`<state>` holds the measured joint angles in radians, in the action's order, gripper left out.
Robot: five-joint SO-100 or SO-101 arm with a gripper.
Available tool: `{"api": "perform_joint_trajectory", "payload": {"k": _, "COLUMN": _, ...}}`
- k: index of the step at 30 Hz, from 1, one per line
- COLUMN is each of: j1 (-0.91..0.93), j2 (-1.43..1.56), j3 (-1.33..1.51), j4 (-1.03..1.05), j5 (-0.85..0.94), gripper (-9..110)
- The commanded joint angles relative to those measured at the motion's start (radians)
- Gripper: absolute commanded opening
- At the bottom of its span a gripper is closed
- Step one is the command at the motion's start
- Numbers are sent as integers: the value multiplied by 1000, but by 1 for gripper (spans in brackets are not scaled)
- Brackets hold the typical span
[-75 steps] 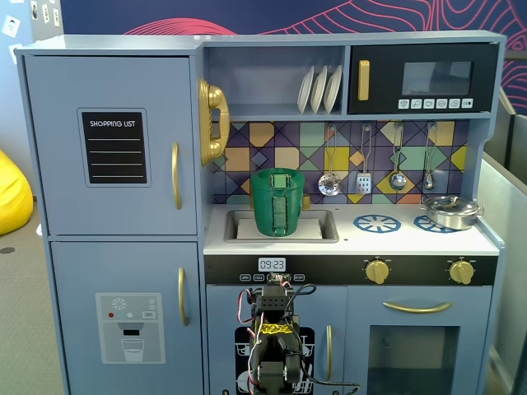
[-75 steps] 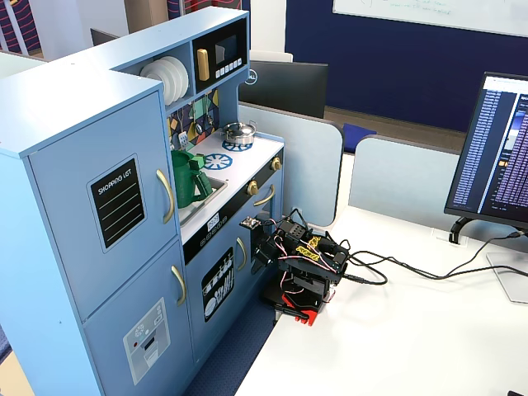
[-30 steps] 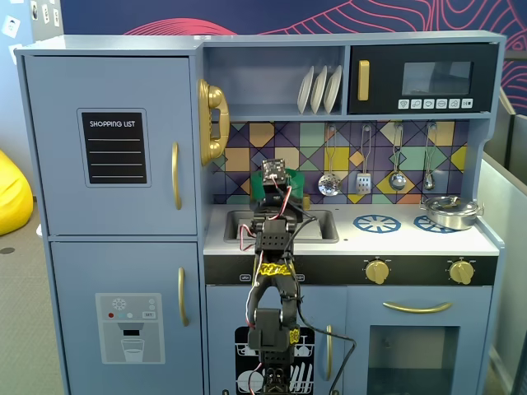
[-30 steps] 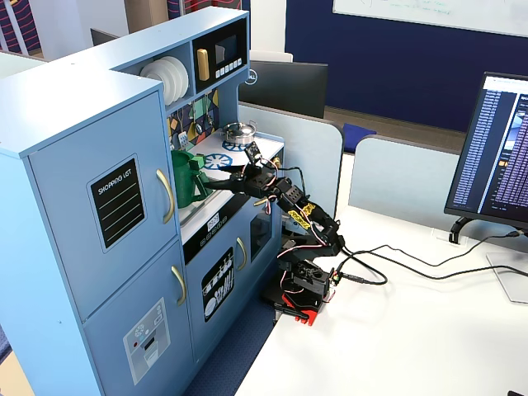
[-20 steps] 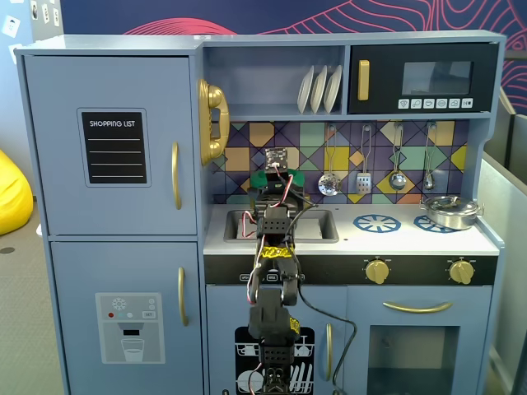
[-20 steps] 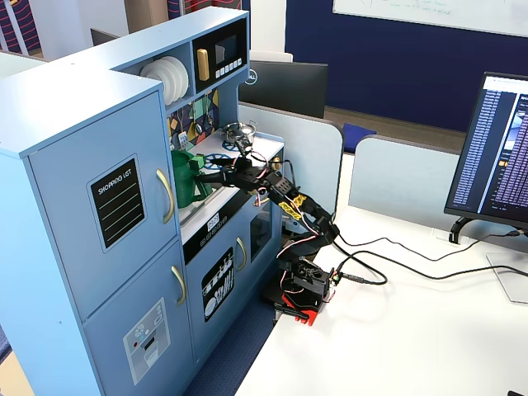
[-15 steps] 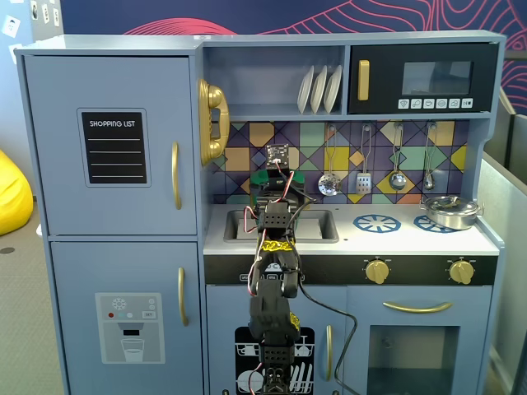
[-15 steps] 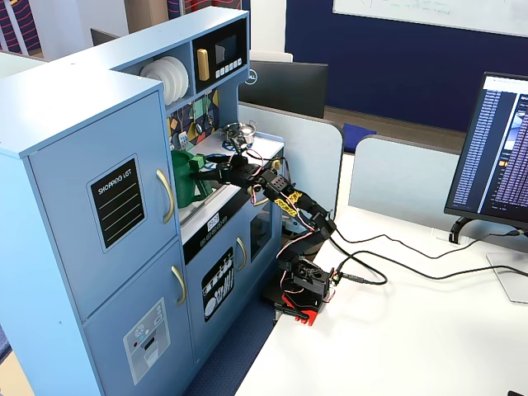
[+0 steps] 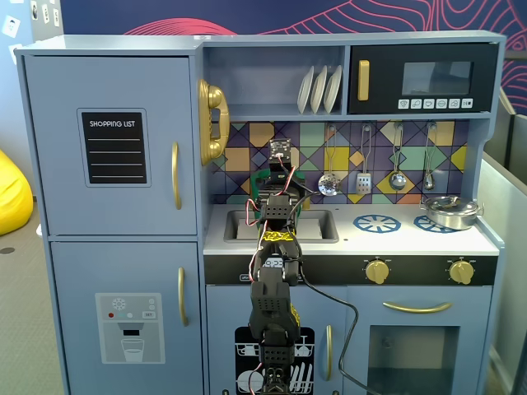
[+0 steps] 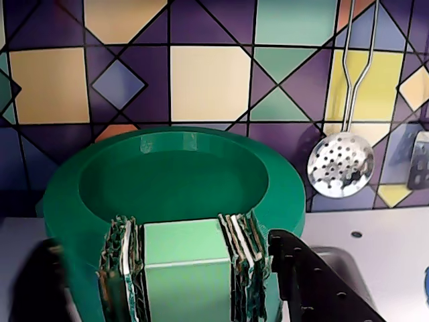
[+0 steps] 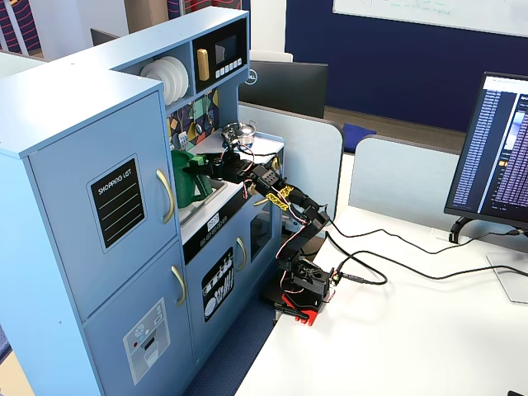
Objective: Take off the lid from the green recipient and place it on the counter
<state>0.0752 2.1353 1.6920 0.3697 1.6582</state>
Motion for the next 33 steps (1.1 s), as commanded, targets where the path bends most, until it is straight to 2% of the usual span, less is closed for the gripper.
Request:
{"api": "perform_joint_trajectory", "payload": {"k": 1, "j1": 9, "j2": -2, "j3": -75, "j4": -8, "j5": -2, "gripper": 16}}
{"api": "perform_joint_trajectory", "payload": {"k": 5, "j1": 9, "j2": -2, "j3": -74, "j4": 55, "j5": 51, "gripper": 0}}
{"api": "perform_joint_trajectory", "payload": {"k": 23, "j1": -9, "j2": -12, "j3": -149, "j4": -103, "j5": 80, "gripper": 0}}
{"api": "perform_joint_trajectory", "payload": {"k": 33, "j1": 229, "j2": 12, "j3": -149, "j4": -135, "j5": 25, "gripper": 0}}
